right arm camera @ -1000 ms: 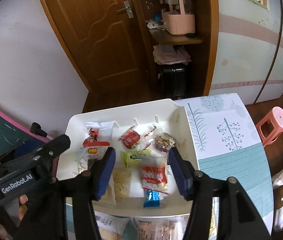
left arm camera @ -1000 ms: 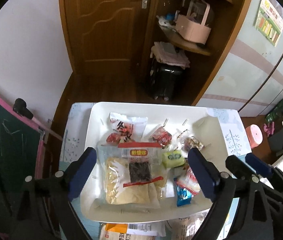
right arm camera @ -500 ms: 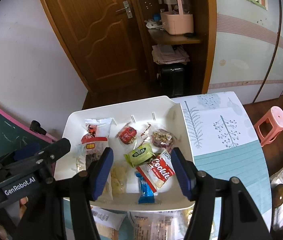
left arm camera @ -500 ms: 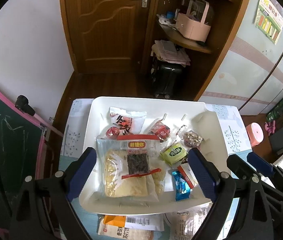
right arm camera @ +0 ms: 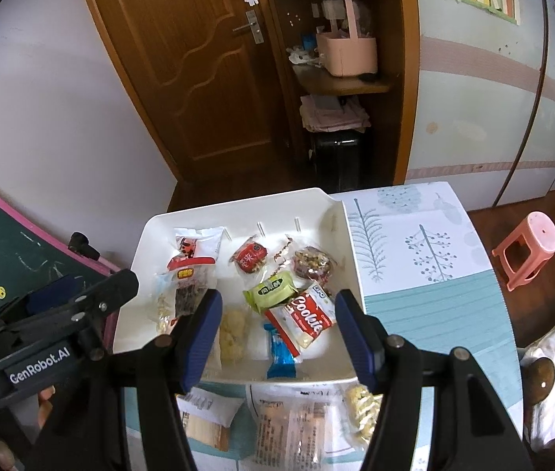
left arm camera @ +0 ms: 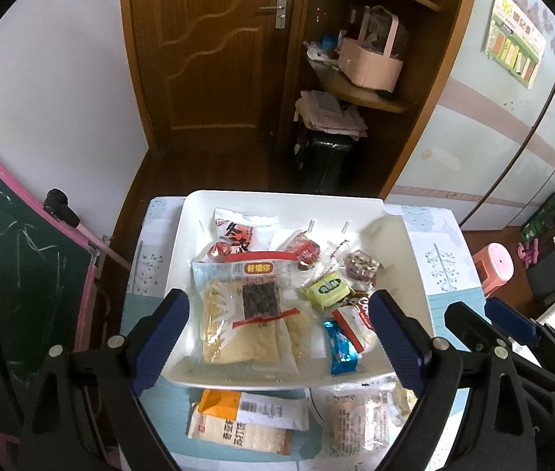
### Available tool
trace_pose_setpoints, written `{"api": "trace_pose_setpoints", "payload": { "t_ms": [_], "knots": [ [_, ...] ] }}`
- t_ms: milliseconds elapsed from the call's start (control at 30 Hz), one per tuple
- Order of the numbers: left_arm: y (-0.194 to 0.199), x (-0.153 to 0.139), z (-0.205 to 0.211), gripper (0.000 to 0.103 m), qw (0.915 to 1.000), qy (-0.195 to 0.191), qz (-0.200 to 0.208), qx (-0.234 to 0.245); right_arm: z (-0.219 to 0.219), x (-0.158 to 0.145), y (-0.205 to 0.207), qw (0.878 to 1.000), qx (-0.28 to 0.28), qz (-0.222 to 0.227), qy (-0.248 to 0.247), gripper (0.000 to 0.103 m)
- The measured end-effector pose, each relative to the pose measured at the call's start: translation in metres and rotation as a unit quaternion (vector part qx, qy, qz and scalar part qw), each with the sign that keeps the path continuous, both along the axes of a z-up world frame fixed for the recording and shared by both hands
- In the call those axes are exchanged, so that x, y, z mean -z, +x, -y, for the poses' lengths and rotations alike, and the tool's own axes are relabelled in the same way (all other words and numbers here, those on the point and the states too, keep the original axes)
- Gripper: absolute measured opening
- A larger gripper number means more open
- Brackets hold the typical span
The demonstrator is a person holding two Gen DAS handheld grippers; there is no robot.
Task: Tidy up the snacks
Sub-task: 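Withdraw both tools from the tray toward the remaining snacks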
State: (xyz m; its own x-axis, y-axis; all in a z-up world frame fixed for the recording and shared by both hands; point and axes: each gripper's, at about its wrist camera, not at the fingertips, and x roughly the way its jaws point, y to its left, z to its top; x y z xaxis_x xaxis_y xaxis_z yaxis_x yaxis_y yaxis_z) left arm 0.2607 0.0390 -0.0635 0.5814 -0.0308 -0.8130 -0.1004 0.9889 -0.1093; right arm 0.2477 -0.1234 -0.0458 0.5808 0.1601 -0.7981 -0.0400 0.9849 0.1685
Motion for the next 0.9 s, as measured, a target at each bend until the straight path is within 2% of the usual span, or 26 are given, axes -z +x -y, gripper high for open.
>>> {"api": "trace_pose_setpoints", "payload": {
  "t_ms": [333,533,733,900],
  "knots": [
    [-0.053,-0.050,0.013,0.092,0.9986,-0.008,0.052,0.006,0.015,-0.038,-0.044,0.999,-0.005,0.034,-0.009,0.060],
    [-0.091,-0.072,0.026,0.097,0.9963,-0.004,0.085,0.009,0.032,-0.057,-0.076,0.998,0.000,0.054,-0.014,0.060],
    [-0.123,-0.080,0.040,0.098,0.9950,0.001,0.099,0.015,0.050,-0.066,-0.104,0.998,0.008,0.062,-0.019,0.060],
    [-0.142,-0.070,0.054,0.099,0.9957,-0.005,0.088,0.025,0.061,-0.062,-0.124,0.998,0.012,0.056,-0.025,0.060]
  ]
}}
